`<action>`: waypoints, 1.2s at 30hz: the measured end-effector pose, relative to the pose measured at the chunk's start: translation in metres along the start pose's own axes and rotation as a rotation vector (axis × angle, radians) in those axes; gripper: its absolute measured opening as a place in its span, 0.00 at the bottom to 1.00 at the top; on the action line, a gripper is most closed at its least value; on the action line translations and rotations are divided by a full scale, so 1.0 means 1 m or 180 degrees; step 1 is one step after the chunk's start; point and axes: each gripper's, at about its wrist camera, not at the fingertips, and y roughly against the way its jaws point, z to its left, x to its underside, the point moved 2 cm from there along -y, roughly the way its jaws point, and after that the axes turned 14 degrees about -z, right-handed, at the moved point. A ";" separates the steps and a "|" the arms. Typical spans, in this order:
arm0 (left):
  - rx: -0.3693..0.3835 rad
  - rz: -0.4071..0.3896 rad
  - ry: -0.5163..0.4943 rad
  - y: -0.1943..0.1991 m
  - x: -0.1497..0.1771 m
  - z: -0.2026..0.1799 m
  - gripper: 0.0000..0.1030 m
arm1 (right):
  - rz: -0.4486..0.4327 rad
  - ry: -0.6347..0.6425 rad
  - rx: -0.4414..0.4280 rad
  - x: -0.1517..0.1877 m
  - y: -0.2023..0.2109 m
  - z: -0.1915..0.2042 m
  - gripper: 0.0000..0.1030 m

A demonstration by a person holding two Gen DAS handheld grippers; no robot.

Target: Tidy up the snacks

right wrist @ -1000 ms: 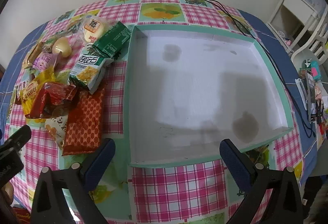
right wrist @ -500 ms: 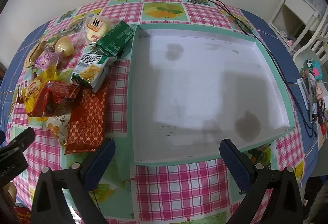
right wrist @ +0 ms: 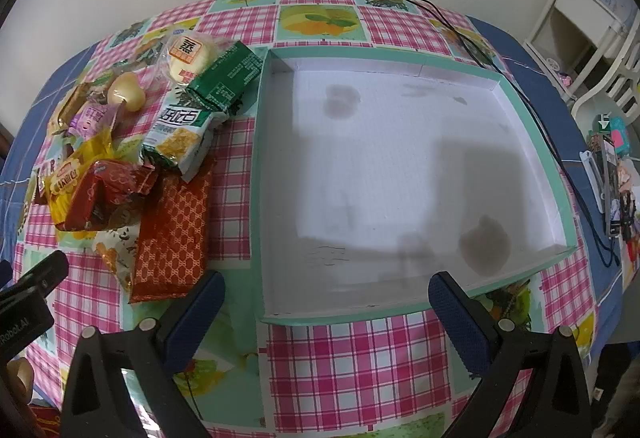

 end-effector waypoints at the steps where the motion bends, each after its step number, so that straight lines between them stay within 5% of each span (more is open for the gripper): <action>1: 0.0000 0.0006 0.0006 0.000 0.000 0.000 1.00 | 0.0002 -0.0002 -0.0001 0.000 0.000 0.000 1.00; 20: 0.0090 -0.0051 0.0403 -0.016 -0.030 0.029 1.00 | -0.0090 0.0044 -0.0285 -0.018 -0.009 0.050 1.00; 36: 0.0156 -0.0150 0.0070 -0.048 -0.072 0.007 1.00 | 0.0004 0.0302 -0.0418 -0.022 -0.036 0.089 0.96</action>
